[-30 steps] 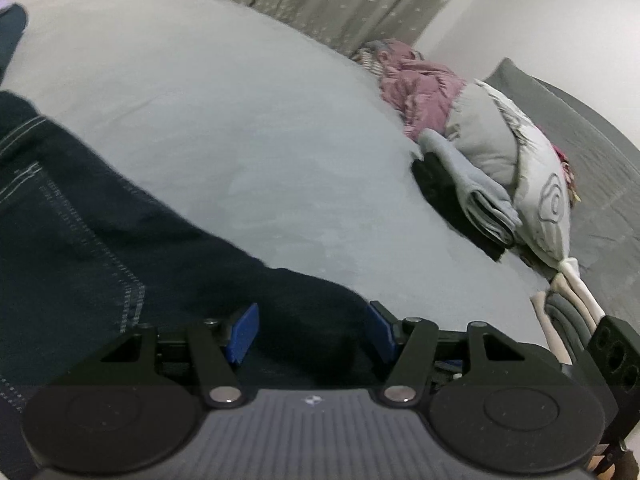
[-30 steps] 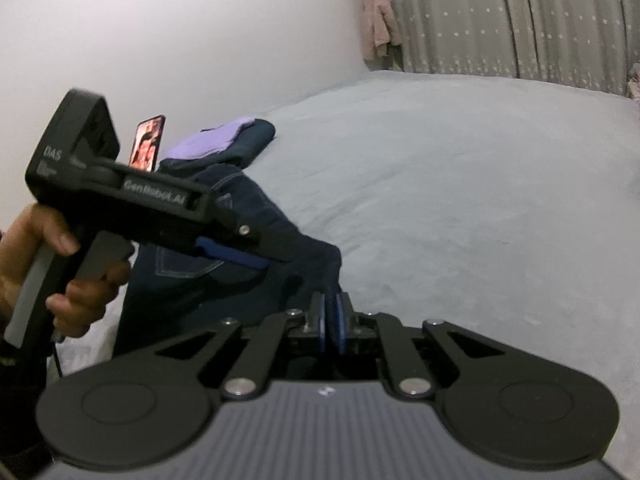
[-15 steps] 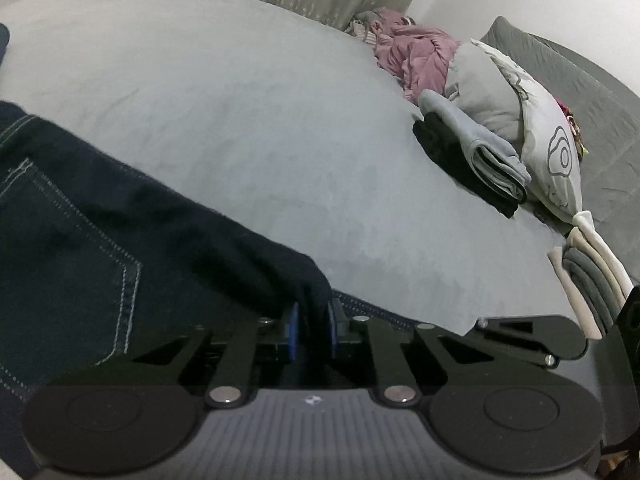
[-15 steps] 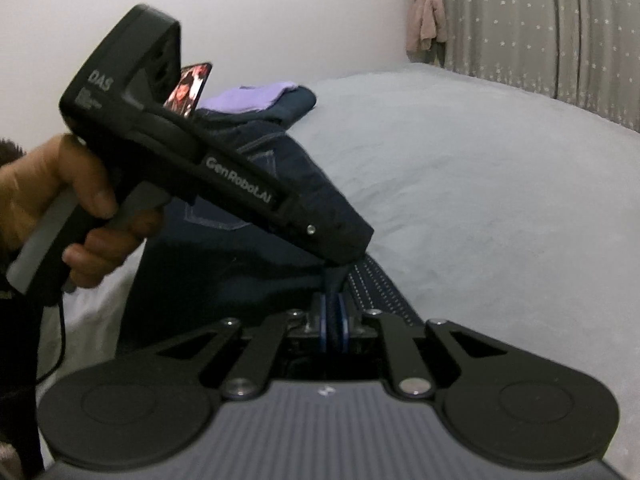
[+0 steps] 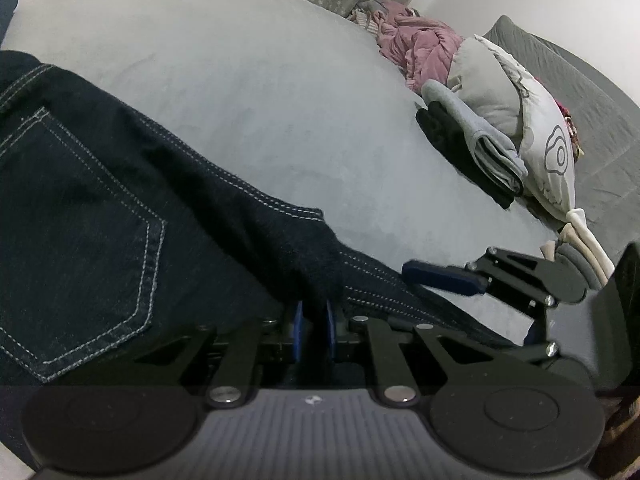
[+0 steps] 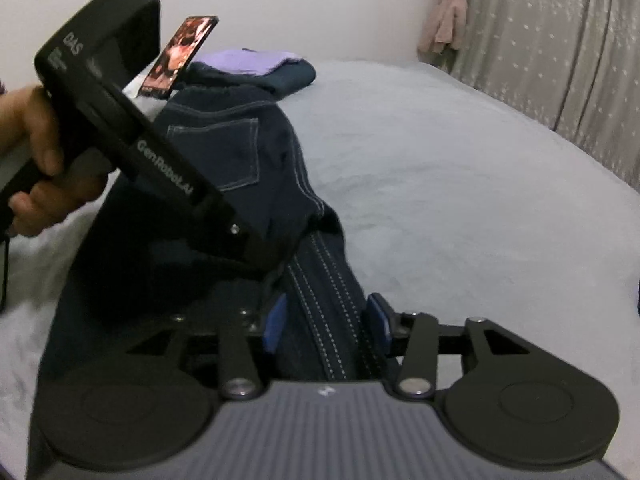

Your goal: Fold clothes

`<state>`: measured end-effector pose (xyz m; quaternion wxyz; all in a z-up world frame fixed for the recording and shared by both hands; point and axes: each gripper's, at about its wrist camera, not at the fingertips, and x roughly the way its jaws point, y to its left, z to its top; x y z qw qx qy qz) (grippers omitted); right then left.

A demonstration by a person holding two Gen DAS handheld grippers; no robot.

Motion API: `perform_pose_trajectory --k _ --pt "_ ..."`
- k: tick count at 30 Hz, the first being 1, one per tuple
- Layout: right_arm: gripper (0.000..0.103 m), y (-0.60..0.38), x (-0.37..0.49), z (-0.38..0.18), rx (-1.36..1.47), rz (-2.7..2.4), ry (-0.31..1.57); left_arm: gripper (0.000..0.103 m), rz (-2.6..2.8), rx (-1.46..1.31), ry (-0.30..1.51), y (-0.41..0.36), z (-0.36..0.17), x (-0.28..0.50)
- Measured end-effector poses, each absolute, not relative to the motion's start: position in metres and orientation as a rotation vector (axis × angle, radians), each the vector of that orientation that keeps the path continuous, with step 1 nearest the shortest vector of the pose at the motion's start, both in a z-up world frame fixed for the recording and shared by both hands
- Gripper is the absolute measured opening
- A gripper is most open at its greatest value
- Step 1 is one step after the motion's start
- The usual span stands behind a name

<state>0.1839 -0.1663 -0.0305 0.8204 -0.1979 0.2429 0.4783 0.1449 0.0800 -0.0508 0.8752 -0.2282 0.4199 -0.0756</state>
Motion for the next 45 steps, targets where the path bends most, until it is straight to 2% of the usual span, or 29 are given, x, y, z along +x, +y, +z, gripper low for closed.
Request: perform_pose_trajectory --k 7,8,9,13,16,18,19,20,25,26,27,29,30,32,34,36,40,44,45 --pt "0.049 -0.170 0.221 -0.025 -0.202 1.060 0.603 0.012 -0.168 -0.458 0.881 0.080 -0.052 0.144" --pt "0.050 -0.169 0.231 -0.029 -0.159 1.074 0.641 0.004 -0.164 -0.450 0.884 0.079 -0.052 0.145" --pt "0.050 -0.166 0.240 -0.033 -0.118 1.086 0.681 0.000 -0.156 -0.439 0.887 0.078 -0.052 0.145" --pt "0.053 -0.160 0.274 -0.043 0.065 1.134 0.823 0.000 -0.149 -0.418 0.895 0.078 -0.054 0.146" --pt "0.062 -0.159 0.292 -0.046 0.167 1.162 0.908 0.000 -0.153 -0.423 0.900 0.081 -0.054 0.146" --pt "0.062 -0.157 0.304 -0.051 0.239 1.171 0.969 0.000 -0.154 -0.415 0.901 0.080 -0.054 0.146" --pt "0.059 -0.156 0.306 -0.052 0.262 1.179 0.980 0.000 -0.154 -0.410 0.901 0.080 -0.054 0.146" --pt "0.046 -0.155 0.307 -0.052 0.283 1.187 0.991 0.001 -0.155 -0.408 0.899 0.080 -0.053 0.146" --pt "0.000 -0.155 0.308 -0.037 0.235 1.064 0.885 0.009 -0.177 -0.398 0.861 0.074 -0.048 0.146" --pt "0.001 -0.157 0.309 -0.033 0.231 1.013 0.850 0.009 -0.178 -0.375 0.857 0.070 -0.047 0.147" --pt "0.011 -0.160 0.310 -0.029 0.236 0.973 0.826 0.009 -0.176 -0.358 0.854 0.068 -0.047 0.147" --pt "0.017 -0.166 0.311 -0.022 0.251 0.934 0.798 0.010 -0.173 -0.352 0.855 0.066 -0.046 0.147" --pt "0.031 -0.169 0.310 -0.018 0.265 0.961 0.807 0.010 -0.172 -0.356 0.856 0.067 -0.046 0.147" --pt "0.041 -0.168 0.302 -0.012 0.237 0.993 0.797 0.010 -0.171 -0.364 0.860 0.068 -0.046 0.146" --pt "0.039 -0.166 0.289 -0.007 0.208 1.021 0.780 0.010 -0.172 -0.362 0.862 0.069 -0.046 0.145" --pt "0.033 -0.163 0.273 -0.001 0.212 1.071 0.750 0.010 -0.172 -0.357 0.864 0.068 -0.045 0.144" --pt "0.033 -0.150 0.248 -0.001 0.168 1.127 0.725 0.010 -0.183 -0.339 0.866 0.069 -0.046 0.140" --pt "0.032 -0.136 0.233 -0.025 0.055 1.100 0.763 0.010 -0.203 -0.345 0.866 0.074 -0.048 0.133" --pt "0.022 -0.138 0.234 -0.030 0.045 1.079 0.763 0.010 -0.209 -0.346 0.866 0.075 -0.049 0.131"
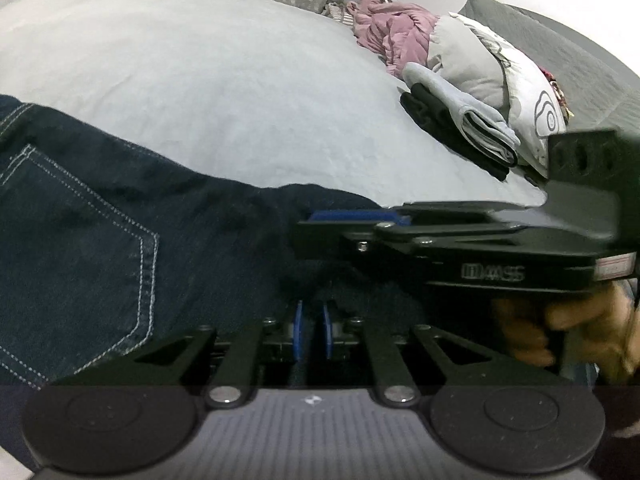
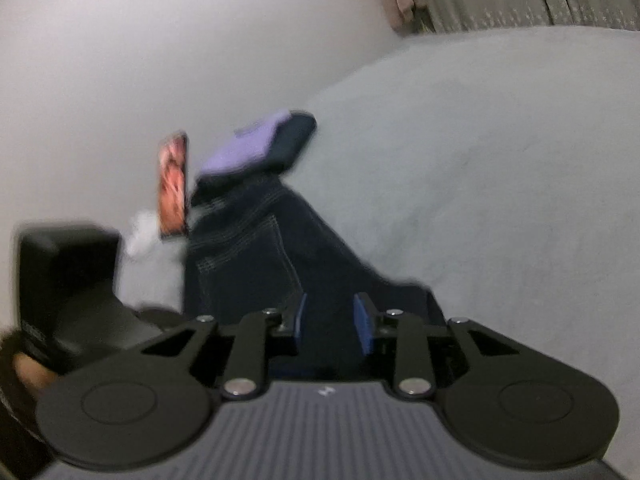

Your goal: Fold clothes

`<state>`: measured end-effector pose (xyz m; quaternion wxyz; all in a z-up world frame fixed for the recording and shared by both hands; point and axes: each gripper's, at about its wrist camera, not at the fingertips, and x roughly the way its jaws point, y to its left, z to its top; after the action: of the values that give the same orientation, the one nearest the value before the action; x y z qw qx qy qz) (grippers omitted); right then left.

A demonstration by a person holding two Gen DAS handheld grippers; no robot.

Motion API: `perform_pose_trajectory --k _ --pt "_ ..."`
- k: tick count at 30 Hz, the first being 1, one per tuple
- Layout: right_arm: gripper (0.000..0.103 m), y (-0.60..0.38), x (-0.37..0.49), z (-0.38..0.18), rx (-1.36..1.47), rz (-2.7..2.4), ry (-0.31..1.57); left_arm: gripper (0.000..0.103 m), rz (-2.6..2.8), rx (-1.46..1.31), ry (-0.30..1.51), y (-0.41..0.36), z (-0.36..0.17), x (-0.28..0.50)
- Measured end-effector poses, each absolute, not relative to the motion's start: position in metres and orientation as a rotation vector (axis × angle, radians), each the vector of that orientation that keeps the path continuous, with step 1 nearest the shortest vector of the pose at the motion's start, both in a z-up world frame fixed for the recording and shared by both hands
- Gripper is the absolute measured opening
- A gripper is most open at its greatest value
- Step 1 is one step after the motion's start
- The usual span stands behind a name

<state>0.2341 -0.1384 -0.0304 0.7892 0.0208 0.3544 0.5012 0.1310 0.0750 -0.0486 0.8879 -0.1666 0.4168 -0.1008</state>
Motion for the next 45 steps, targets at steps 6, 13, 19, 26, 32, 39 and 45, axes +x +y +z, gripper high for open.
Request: perform_pose_trajectory --k 6,13,19,26,32,39,45 --pt "0.000 -0.175 0.248 -0.050 0.117 0.935 0.767 0.010 -0.256 -0.348 0.882 0.084 -0.051 0.118" --pt "0.036 -0.186 0.207 -0.024 0.010 0.790 0.615 0.013 -0.312 -0.300 0.823 0.083 -0.044 0.097" --pt "0.031 -0.169 0.163 -0.034 -0.184 0.773 0.575 0.014 -0.410 -0.188 0.791 0.065 -0.047 0.081" --pt "0.038 -0.218 0.161 -0.045 -0.197 0.596 0.605 0.015 -0.464 -0.142 0.818 0.075 -0.054 0.056" --pt "0.055 -0.277 0.140 -0.039 -0.157 0.440 0.602 0.015 -0.480 -0.088 0.763 0.063 -0.043 0.041" --pt "0.054 -0.251 0.080 -0.025 -0.172 0.601 0.575 0.015 -0.681 0.006 0.718 0.001 -0.047 0.038" --pt "0.052 -0.255 0.041 -0.048 -0.252 0.642 0.637 0.015 -0.762 0.117 0.734 -0.022 -0.056 0.022"
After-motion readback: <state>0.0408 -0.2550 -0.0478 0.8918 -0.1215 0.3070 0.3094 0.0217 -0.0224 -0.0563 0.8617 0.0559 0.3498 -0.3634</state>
